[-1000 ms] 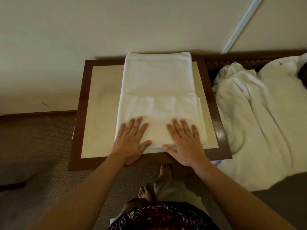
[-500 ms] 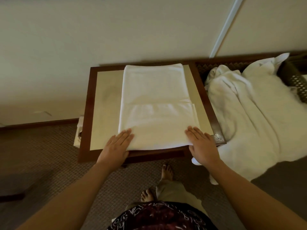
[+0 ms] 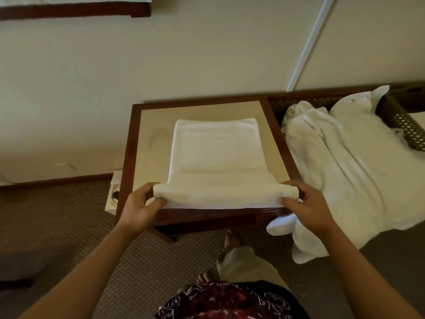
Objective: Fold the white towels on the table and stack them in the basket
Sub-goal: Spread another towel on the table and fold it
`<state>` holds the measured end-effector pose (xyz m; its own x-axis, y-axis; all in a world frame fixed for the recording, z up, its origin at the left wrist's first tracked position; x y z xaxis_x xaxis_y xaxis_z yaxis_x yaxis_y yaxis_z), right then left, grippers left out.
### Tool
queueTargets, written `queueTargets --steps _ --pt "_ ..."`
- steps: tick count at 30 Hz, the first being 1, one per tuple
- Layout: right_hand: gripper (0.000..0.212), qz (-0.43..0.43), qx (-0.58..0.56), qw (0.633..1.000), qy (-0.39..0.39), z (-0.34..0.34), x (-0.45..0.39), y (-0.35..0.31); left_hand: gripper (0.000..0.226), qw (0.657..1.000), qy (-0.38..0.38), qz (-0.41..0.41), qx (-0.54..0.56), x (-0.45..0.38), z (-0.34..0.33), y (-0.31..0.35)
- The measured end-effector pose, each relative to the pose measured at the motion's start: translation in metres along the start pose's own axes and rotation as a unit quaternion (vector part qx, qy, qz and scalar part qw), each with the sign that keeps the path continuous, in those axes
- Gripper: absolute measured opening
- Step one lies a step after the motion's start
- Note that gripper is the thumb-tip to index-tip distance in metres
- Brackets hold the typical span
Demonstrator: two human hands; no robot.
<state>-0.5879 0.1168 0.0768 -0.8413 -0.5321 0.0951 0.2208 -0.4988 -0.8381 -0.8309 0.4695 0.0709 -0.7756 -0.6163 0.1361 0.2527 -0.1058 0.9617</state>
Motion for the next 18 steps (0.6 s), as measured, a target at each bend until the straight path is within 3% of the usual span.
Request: queueTargets --steps 3,6,13,18 --pt "0.033 0.015 -0.045 0.999 0.025 0.01 -0.014 -0.019 0.028 0.993 0.033 -0.006 0.109 -0.016 -0.002 0.022" --pt "0.031 0.018 -0.052 0.997 0.057 0.015 -0.043 -0.026 0.027 0.989 0.065 -0.013 0.132 -0.04 -0.004 0.035" --pt "0.024 -0.023 -0.153 0.986 0.059 0.006 -0.144 -0.026 0.016 0.986 0.108 0.03 0.123 -0.134 -0.013 0.042" --pt "0.021 -0.064 -0.138 0.986 0.066 -0.009 -0.227 -0.017 0.019 0.985 0.128 0.079 0.079 -0.22 -0.026 0.031"
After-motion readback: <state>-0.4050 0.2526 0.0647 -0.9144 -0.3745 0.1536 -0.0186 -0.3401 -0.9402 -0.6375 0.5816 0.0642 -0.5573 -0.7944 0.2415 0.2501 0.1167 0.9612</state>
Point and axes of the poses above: each hand's wrist, its own x-axis away from the middle knuckle, its own z-axis out of the back of the hand, y = z × x, the point moved 4 cm from there along -x, towards the middle knuckle, and after that the axes turned 8 degrees about x, right-handed, at the moved point
